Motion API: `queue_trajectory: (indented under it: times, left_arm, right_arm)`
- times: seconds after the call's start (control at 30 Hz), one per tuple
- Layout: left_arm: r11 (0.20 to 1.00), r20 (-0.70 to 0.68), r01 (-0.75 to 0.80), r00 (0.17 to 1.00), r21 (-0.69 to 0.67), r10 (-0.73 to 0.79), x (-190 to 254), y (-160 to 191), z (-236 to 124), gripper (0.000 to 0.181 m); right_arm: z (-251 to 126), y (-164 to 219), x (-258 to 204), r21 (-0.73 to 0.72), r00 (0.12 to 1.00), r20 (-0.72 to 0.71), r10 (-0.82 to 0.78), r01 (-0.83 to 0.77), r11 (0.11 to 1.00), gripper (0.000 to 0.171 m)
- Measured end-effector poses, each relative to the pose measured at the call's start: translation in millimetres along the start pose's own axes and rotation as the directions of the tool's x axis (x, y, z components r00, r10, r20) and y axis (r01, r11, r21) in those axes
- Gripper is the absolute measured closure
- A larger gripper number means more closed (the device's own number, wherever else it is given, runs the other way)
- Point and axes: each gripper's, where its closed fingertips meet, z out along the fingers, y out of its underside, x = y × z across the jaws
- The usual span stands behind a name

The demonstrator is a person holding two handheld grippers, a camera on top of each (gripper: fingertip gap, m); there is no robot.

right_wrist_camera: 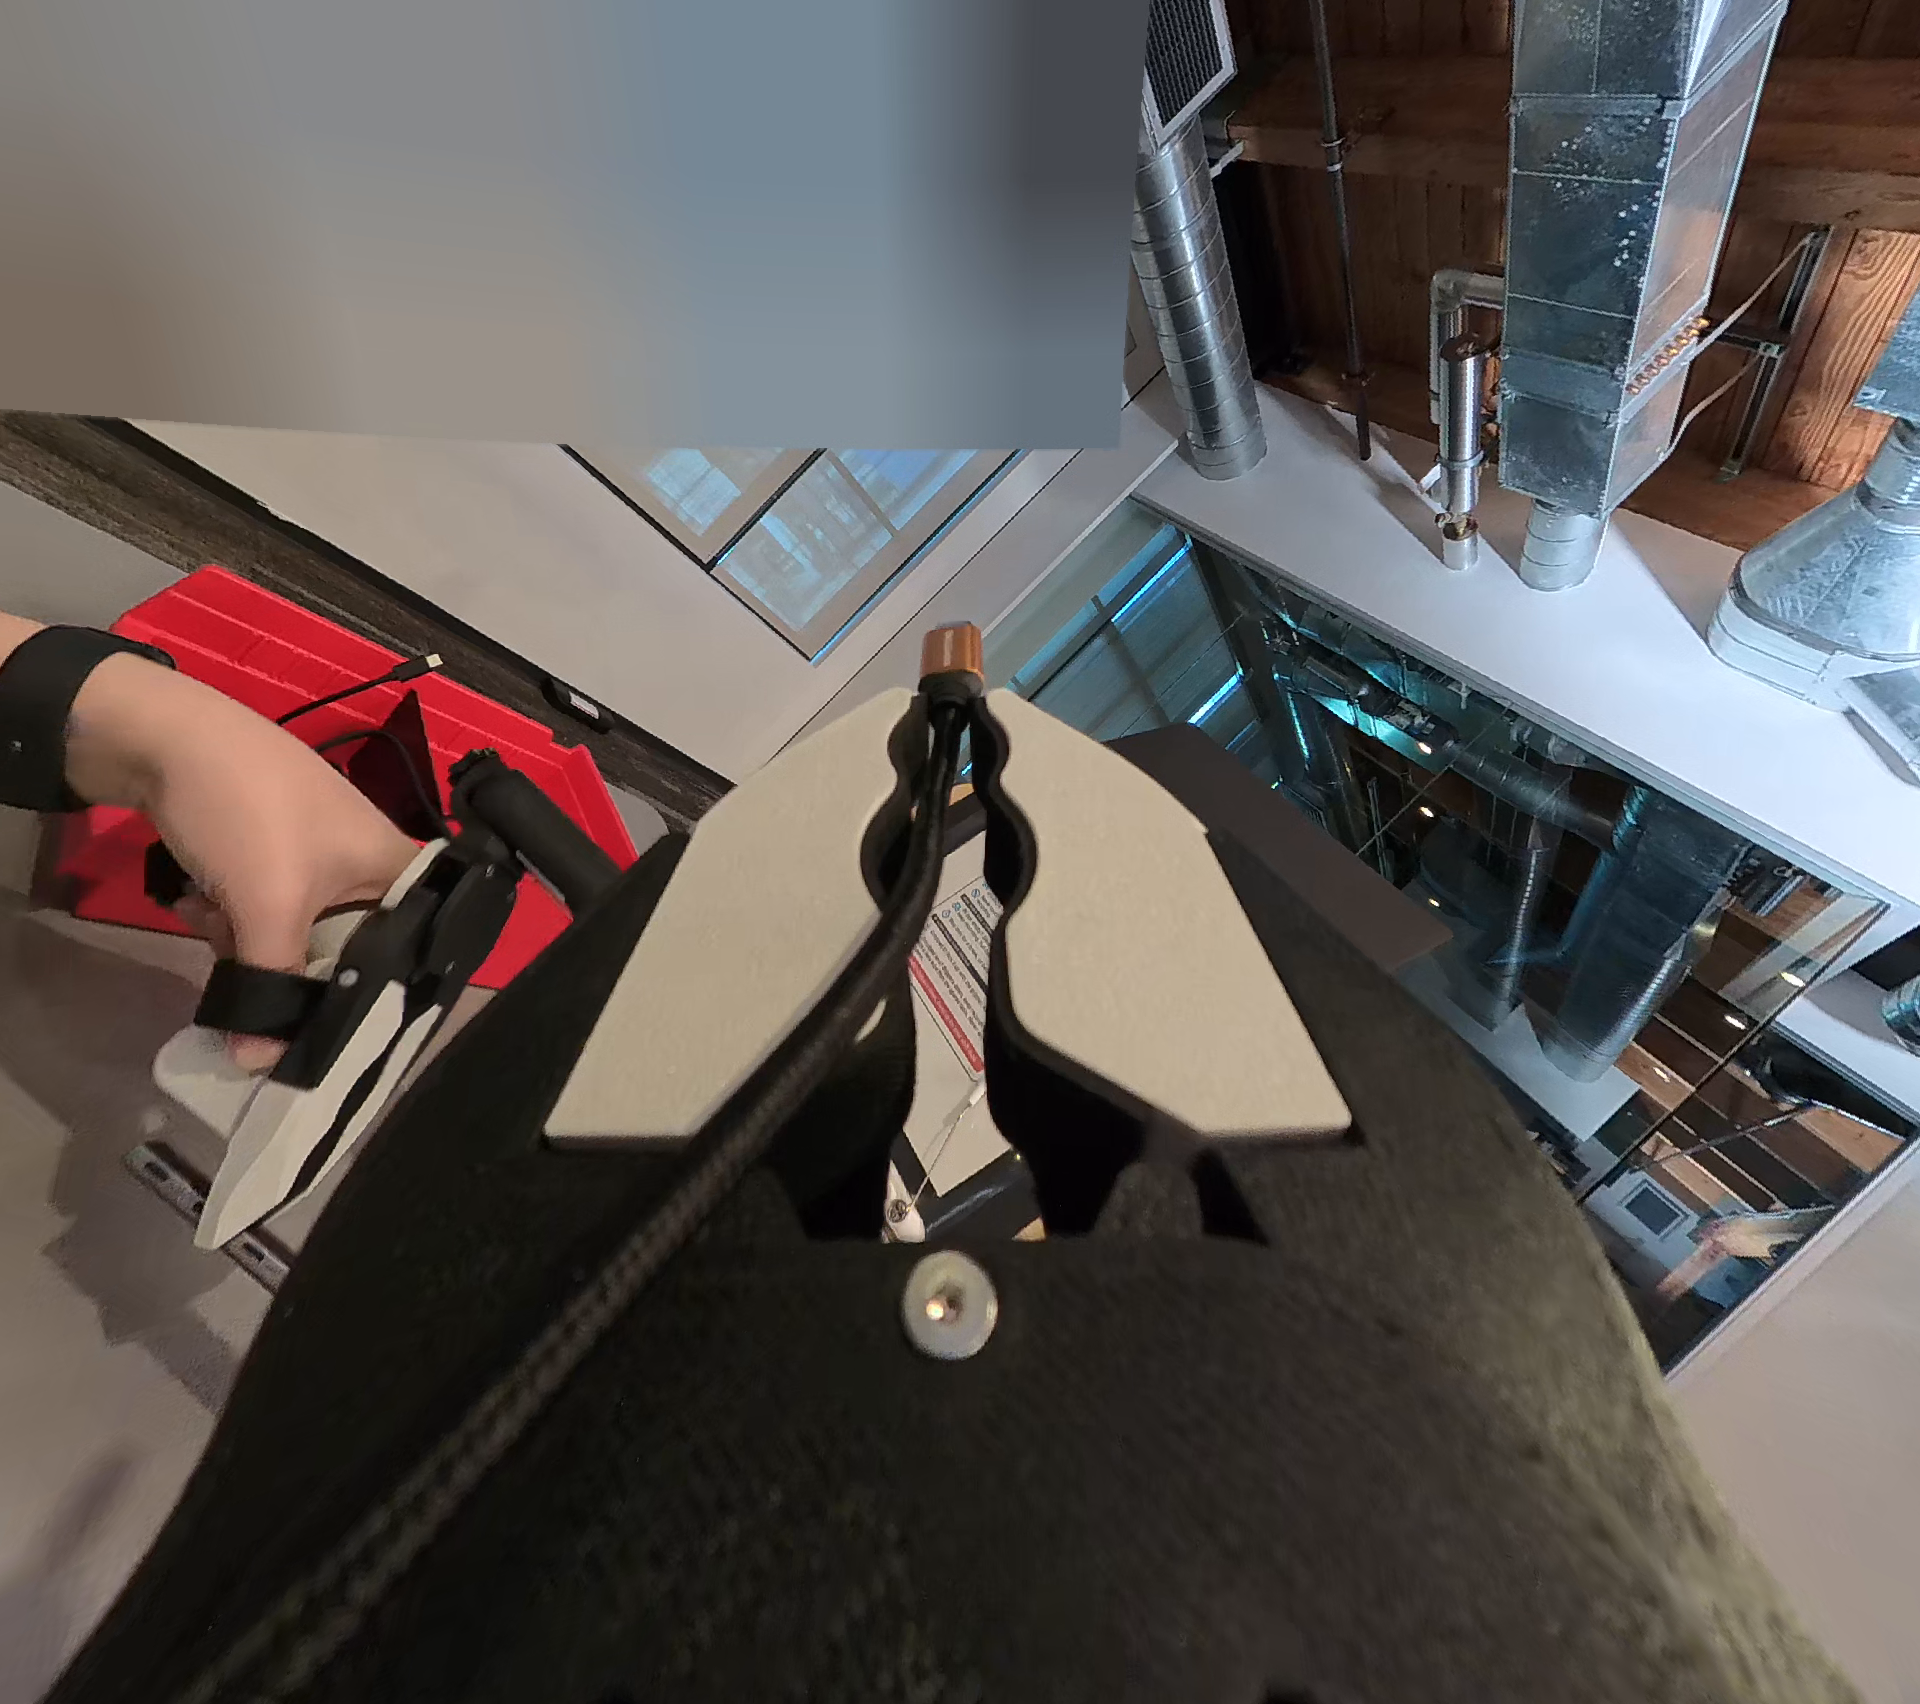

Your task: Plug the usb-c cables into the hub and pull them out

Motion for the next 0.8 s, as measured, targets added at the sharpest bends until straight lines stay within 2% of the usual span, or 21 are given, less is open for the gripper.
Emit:
queue_trajectory:
  times: [0.1,0.2,0.33,0.43,0.57,0.73,0.8]
  left_arm:
    - [0.999,-0.209,0.025,0.978,0.044,-0.015,27,-6,0,0.160]
    - [0.994,-0.357,0.052,0.934,0.096,-0.014,46,-15,-3,0.160]
    - [0.978,-0.535,0.095,0.845,0.184,0.018,70,-30,-17,0.160]
    - [0.953,-0.618,0.124,0.782,0.278,0.079,85,-43,-33,0.160]
    - [0.885,-0.680,0.185,0.711,0.427,0.180,101,-62,-60,0.160]
    - [0.748,-0.602,0.178,0.722,0.639,0.342,109,-79,-90,0.160]
    - [0.666,-0.561,0.186,0.721,0.722,0.407,112,-84,-108,0.160]
  right_arm:
    - [0,2,1,-0.006,1.000,-0.001,0.002,-0.002,1.000,0.163]
    - [0,4,1,-0.011,1.000,-0.001,0.005,-0.005,1.000,0.163]
    - [2,6,1,-0.014,1.000,0.001,0.009,-0.009,1.000,0.163]
    - [4,8,0,-0.019,1.000,0.005,0.013,-0.013,1.000,0.163]
    - [8,11,-3,-0.031,1.000,0.011,0.014,-0.014,0.999,0.163]
    - [15,20,-5,-0.082,1.000,0.008,0.010,-0.009,0.997,0.163]
    - [18,22,-5,-0.105,1.000,0.001,0.001,-0.001,0.994,0.163]
